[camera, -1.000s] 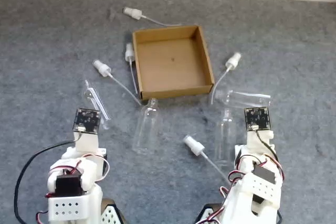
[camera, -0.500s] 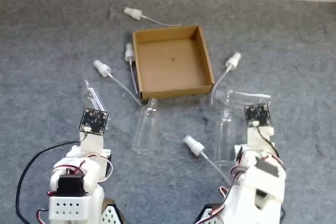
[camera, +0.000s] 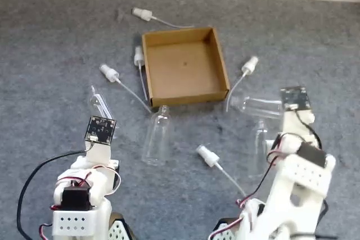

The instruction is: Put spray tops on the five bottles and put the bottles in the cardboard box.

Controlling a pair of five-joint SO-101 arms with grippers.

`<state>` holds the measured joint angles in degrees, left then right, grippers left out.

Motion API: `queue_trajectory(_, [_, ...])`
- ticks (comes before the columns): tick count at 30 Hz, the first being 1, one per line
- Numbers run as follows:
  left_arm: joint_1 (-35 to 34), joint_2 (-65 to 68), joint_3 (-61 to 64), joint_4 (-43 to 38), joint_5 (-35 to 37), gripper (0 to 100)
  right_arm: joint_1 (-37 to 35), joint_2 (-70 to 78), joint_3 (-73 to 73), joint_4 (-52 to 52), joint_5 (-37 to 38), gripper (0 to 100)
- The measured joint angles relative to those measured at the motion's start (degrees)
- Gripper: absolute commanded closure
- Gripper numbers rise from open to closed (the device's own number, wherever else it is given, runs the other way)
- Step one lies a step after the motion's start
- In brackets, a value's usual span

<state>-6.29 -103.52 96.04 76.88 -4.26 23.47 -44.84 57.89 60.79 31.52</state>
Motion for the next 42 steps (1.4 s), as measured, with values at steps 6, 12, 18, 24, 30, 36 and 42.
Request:
queue_trajectory(6, [0.0, 0.0, 0.0, 0.0, 0.0, 99, 2.64, 21.45, -17.93, 0.62, 0.18, 82.0])
queue_trajectory(12, [0.0, 0.0, 0.0, 0.0, 0.0, 99, 2.9, 43.96, -35.87, 7.65, 3.69, 74.8])
queue_trajectory(18, [0.0, 0.0, 0.0, 0.0, 0.0, 99, 2.9, 56.53, -42.02, 9.93, 6.42, 68.6])
queue_trajectory(24, [0.0, 0.0, 0.0, 0.0, 0.0, 99, 2.9, 56.79, -43.69, 12.48, 6.59, 69.3])
queue_trajectory(30, [-0.97, 0.0, 0.0, -3.16, -3.16, 99, 2.81, 59.96, -54.51, 22.33, 6.59, 75.5])
queue_trajectory(36, [-10.81, 0.0, 0.0, -19.25, -20.48, 99, 2.29, 61.98, -58.9, 26.29, 6.59, 75.5])
queue_trajectory(42, [-13.54, 0.0, -3.96, -21.36, -25.49, 98, 2.37, 61.98, -58.99, 26.2, 6.59, 75.5])
